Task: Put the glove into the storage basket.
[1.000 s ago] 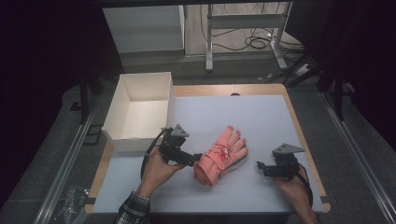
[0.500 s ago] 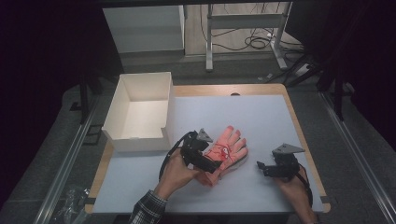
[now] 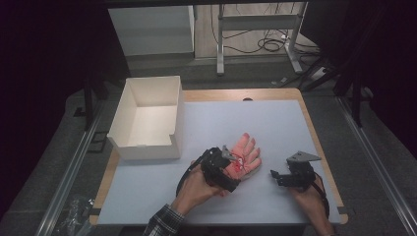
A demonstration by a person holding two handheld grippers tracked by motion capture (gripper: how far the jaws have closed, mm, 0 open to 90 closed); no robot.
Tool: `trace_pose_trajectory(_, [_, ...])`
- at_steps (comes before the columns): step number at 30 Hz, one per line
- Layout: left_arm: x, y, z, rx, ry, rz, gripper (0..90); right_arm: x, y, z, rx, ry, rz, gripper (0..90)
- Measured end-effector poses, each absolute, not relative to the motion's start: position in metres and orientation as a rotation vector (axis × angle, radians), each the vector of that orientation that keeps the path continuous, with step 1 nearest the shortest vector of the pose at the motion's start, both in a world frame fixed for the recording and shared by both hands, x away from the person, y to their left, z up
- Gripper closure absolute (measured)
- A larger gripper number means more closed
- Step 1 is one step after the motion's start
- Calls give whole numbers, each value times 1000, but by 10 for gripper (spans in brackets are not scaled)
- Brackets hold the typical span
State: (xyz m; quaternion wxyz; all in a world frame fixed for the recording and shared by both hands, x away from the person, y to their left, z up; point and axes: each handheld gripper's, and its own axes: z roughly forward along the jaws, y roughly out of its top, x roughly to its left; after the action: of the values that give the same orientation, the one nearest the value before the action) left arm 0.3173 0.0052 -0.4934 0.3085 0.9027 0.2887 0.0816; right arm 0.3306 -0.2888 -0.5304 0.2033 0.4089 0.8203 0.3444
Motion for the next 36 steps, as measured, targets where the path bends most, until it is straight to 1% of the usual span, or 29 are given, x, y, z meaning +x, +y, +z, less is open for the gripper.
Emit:
trace_pose_trajectory(8, [318, 3, -510, 2456, 787, 235, 0, 331, -289, -530, 1141, 2289, 961, 199])
trace_pose_trajectory(14, [318, 4, -526, 2478, 831, 184, 13, 331, -289, -531, 1140, 2289, 960, 199])
trace_pose_trajectory(16, [317, 4, -525, 2475, 830, 186, 43, 331, -289, -531, 1139, 2289, 960, 199])
trace_pose_trajectory(18, [315, 4, -523, 2484, 834, 181, 97, 330, -289, -531, 1139, 2289, 960, 199])
trace_pose_trajectory(19, [315, 4, -522, 2487, 835, 181, 130, 330, -289, -531, 1140, 2288, 960, 199])
trace_pose_trajectory(21, [314, 5, -518, 2492, 832, 181, 243, 330, -289, -531, 1139, 2288, 960, 199])
trace_pose_trajectory(22, [314, 6, -516, 2494, 824, 168, 285, 330, -289, -531, 1139, 2288, 960, 199])
trace_pose_trajectory(23, [315, 7, -515, 2495, 820, 159, 321, 330, -289, -531, 1139, 2288, 960, 199])
trace_pose_trajectory(25, [316, 9, -513, 2487, 810, 140, 365, 330, -289, -531, 1139, 2288, 960, 199])
trace_pose_trajectory(28, [321, 16, -511, 2462, 805, 82, 404, 330, -289, -531, 1139, 2288, 960, 199])
trace_pose_trajectory(31, [326, 21, -509, 2420, 828, 26, 413, 330, -289, -531, 1139, 2288, 960, 199])
trace_pose_trajectory(36, [330, 23, -504, 2409, 850, 71, 413, 330, -289, -531, 1139, 2288, 960, 199])
